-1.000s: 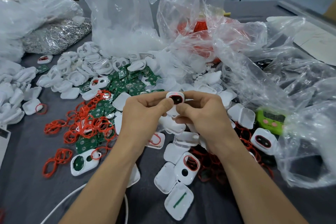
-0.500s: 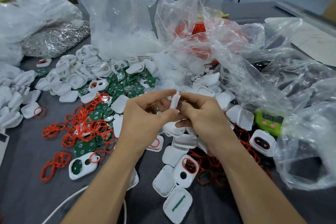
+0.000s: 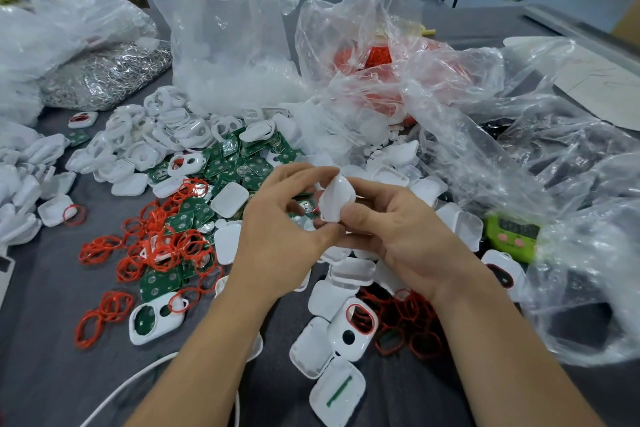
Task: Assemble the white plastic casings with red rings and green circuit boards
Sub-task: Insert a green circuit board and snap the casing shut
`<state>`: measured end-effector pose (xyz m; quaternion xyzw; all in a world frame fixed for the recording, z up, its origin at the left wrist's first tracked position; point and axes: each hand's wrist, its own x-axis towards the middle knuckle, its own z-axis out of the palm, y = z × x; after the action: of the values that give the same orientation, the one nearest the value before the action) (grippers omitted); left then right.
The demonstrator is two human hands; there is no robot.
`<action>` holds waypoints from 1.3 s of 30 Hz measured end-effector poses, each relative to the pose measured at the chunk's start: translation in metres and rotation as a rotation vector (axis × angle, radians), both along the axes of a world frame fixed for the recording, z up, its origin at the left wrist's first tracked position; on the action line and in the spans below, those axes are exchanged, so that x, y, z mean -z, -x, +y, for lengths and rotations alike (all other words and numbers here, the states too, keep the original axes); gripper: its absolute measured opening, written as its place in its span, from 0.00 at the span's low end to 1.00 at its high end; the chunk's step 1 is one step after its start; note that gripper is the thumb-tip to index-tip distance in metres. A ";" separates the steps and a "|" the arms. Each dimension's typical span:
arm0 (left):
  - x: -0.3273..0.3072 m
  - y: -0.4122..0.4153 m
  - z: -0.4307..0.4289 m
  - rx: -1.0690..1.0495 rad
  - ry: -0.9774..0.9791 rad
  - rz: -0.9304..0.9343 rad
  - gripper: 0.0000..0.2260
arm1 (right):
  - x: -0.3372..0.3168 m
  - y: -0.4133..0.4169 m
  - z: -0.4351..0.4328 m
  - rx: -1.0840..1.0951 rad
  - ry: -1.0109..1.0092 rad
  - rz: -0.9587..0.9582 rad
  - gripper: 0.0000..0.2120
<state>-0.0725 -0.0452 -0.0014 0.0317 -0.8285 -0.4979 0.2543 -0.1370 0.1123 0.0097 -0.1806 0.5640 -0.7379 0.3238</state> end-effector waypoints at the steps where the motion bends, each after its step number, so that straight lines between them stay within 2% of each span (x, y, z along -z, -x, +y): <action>1: 0.001 0.000 0.002 -0.016 -0.006 0.016 0.26 | 0.000 -0.001 -0.002 0.022 -0.025 0.017 0.14; 5: 0.004 0.000 0.004 -0.103 0.001 0.085 0.24 | 0.001 -0.007 -0.012 0.260 -0.052 0.061 0.12; 8: 0.006 -0.002 0.005 -0.133 0.035 0.104 0.24 | 0.002 -0.010 -0.016 0.391 -0.021 0.093 0.16; 14: 0.010 -0.001 0.008 -0.092 -0.273 0.038 0.23 | 0.002 -0.011 -0.014 0.372 0.040 0.005 0.11; 19: 0.011 -0.002 0.014 -0.012 -0.391 0.088 0.21 | 0.003 -0.011 -0.014 0.353 0.058 0.031 0.09; 25: 0.006 -0.004 0.013 0.025 -0.329 0.116 0.27 | 0.007 -0.010 -0.015 0.339 0.060 0.118 0.09; 29: 0.013 -0.004 0.011 -0.012 -0.314 0.097 0.21 | 0.012 -0.008 -0.015 0.364 0.021 0.165 0.10; 33: 0.018 -0.004 0.011 -0.083 -0.285 0.036 0.23 | 0.014 -0.008 -0.015 0.299 0.036 0.192 0.11; 39: 0.013 -0.007 0.017 -0.167 -0.192 -0.013 0.25 | 0.013 -0.010 -0.018 0.264 0.073 0.075 0.10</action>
<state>-0.0659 -0.0278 -0.0143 0.1278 -0.7729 -0.5520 0.2855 -0.1268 0.0940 -0.0029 -0.1439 0.5676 -0.7867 0.1956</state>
